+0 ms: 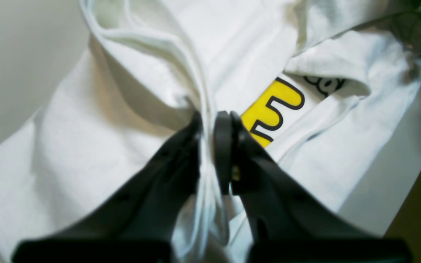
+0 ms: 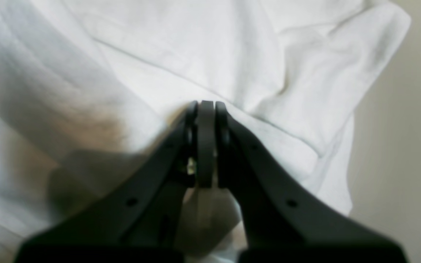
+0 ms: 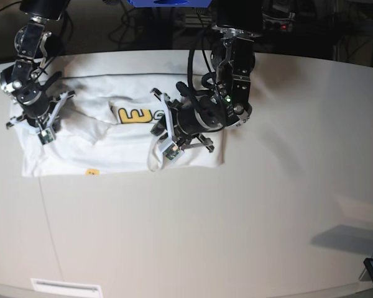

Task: Fold the T-shirt properly
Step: 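Fold the held strip end over toward the right gripper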

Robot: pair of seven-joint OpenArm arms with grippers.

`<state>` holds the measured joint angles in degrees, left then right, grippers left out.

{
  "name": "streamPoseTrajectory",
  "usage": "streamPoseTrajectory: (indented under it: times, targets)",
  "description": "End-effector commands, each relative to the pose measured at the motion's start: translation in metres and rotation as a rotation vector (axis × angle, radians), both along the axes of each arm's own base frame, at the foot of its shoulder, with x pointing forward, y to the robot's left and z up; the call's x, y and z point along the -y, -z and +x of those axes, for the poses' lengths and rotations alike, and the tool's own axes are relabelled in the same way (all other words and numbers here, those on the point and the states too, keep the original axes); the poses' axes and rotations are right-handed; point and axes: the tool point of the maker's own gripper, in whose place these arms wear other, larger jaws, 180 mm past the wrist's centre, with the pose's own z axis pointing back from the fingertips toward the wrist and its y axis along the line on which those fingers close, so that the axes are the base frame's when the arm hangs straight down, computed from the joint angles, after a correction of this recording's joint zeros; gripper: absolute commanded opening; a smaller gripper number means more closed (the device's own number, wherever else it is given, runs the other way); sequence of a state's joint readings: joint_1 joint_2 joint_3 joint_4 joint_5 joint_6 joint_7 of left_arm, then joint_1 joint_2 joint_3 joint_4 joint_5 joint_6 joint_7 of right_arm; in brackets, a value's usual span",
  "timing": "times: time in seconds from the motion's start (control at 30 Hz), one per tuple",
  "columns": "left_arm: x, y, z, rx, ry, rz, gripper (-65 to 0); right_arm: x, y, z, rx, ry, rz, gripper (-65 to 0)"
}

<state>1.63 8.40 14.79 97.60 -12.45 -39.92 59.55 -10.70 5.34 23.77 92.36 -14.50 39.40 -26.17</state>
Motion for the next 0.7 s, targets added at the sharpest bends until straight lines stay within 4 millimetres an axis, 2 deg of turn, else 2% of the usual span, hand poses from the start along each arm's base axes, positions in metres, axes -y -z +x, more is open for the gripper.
streamPoseTrajectory:
  times: [0.0, 0.07, 0.13, 0.27, 0.43, 0.53, 0.67]
  targets:
    - [0.009, -0.016, 0.008, 0.043, 0.001, -0.053, -52.6, 0.005, 0.006, -0.008, -0.048, -0.003, -0.030, -63.4]
    - [0.017, -0.019, 0.005, 0.044, 0.021, -0.074, -43.5, 0.005, 0.006, -0.008, -0.048, -0.003, -0.030, -63.4]
    - [0.029, -0.026, 0.001, 0.040, 0.048, -0.125, -40.3, 0.005, 0.006, -0.008, -0.048, -0.003, -0.030, -63.4]
    - [0.051, -0.049, -0.001, 0.031, 0.088, -0.274, -39.6, 0.005, 0.007, -0.008, -0.048, -0.002, -0.028, -63.4]
    - [0.070, -0.064, 0.004, -0.049, 0.107, -0.477, -40.0, 0.004, 0.007, -0.008, -0.049, -0.004, -0.028, -63.4]
    - [0.075, -0.080, 0.006, -0.052, 0.117, -0.560, -40.0, 0.004, 0.007, -0.008, -0.049, -0.004, -0.028, -63.4]
    - [0.071, -0.104, 0.011, 0.028, 0.125, -0.571, -41.0, 0.004, 0.007, -0.008, -0.050, -0.004, -0.027, -63.4]
